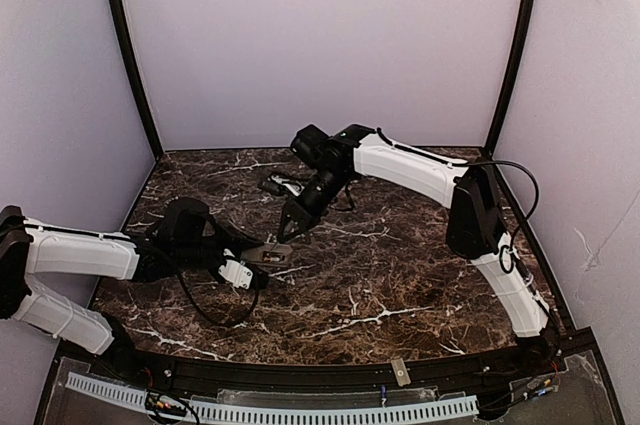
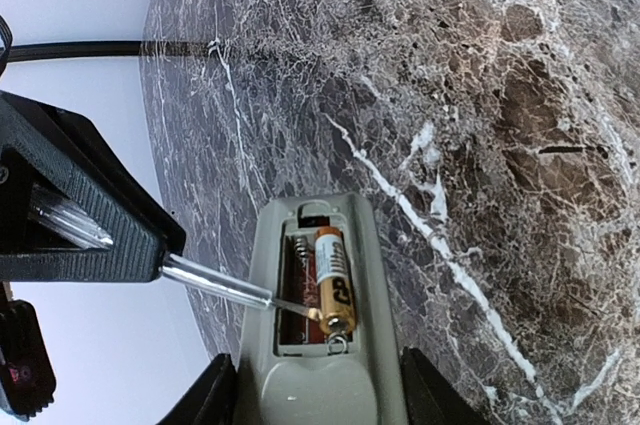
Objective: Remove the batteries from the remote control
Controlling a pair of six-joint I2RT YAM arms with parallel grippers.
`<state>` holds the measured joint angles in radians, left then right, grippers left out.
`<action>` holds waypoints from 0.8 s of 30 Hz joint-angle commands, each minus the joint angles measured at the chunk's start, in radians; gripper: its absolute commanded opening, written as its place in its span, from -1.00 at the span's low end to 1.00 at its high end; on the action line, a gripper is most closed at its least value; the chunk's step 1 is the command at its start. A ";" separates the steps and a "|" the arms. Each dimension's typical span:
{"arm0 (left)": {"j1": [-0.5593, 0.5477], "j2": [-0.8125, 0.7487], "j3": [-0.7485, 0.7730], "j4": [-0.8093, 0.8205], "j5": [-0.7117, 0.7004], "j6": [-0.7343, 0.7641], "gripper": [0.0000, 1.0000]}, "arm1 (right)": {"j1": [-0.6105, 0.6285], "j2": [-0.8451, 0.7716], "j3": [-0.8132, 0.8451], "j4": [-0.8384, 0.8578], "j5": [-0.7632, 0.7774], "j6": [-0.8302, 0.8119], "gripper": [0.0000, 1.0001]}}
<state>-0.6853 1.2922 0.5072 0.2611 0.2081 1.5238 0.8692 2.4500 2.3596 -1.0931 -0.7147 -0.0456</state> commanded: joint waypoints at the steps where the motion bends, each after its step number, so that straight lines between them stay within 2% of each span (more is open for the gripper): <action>1: -0.015 -0.024 0.023 0.098 0.038 0.075 -0.99 | -0.008 0.018 -0.015 0.038 -0.034 0.217 -1.00; 6: -0.016 -0.017 0.037 0.082 0.013 0.105 -0.99 | -0.017 0.050 -0.008 0.038 -0.050 0.316 -1.00; 12: -0.019 -0.022 0.055 0.042 -0.016 0.141 -0.99 | -0.030 0.060 -0.012 0.040 -0.032 0.353 -1.00; 24: -0.018 0.010 0.061 0.051 -0.044 0.085 -0.99 | -0.046 -0.027 -0.053 0.083 -0.003 0.293 -1.00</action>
<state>-0.6922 1.3022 0.5304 0.2394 0.1402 1.6466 0.8383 2.4733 2.3440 -1.0588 -0.7685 0.2821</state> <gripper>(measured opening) 0.513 0.093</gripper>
